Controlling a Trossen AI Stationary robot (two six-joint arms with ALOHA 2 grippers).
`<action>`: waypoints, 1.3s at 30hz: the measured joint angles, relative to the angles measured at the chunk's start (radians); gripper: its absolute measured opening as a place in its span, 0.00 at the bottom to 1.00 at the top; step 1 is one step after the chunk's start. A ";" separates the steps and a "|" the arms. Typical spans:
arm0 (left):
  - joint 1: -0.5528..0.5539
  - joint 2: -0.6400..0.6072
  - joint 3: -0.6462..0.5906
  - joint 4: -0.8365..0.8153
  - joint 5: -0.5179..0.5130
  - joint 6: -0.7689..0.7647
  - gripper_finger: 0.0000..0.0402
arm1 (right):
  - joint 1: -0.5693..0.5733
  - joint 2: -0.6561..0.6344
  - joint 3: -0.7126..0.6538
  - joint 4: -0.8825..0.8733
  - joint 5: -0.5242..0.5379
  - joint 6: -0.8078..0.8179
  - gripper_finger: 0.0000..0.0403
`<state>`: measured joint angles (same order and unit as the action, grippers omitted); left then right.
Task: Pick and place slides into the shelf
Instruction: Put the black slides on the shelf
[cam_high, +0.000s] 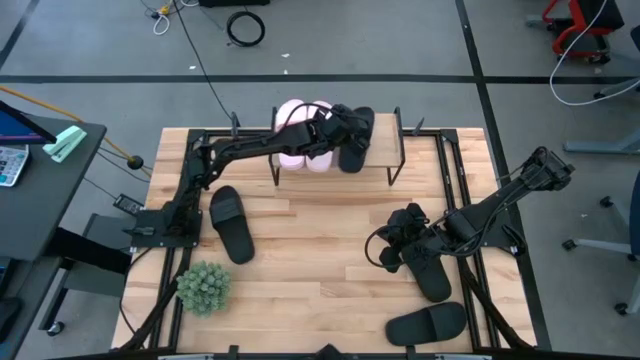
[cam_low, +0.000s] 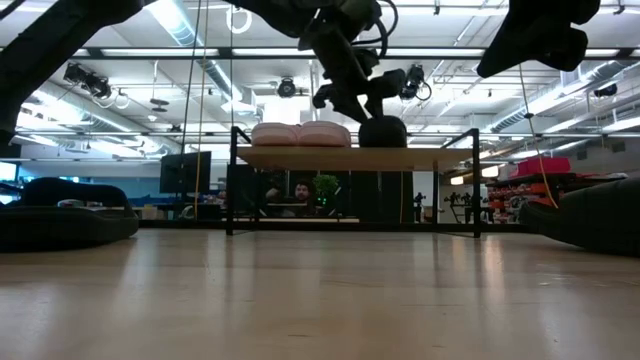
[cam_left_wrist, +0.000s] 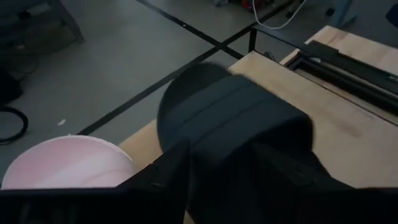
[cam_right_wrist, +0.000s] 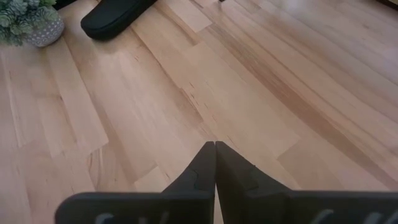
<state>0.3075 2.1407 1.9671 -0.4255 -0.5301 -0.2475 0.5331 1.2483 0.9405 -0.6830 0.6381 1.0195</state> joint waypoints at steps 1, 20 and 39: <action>0.003 0.000 0.000 -0.002 0.001 0.013 0.42 | 0.000 0.000 0.000 0.000 0.000 0.000 0.02; -0.016 -0.024 0.003 -0.289 0.000 0.164 0.48 | 0.000 0.000 0.000 -0.001 0.048 -0.014 0.02; -0.155 -0.451 0.001 -0.461 -0.016 0.575 0.05 | -0.138 -0.003 0.000 -0.008 0.288 -0.189 0.00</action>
<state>0.1528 1.6901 1.9682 -0.8867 -0.5464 0.3274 0.3949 1.2448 0.9405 -0.6909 0.9262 0.8306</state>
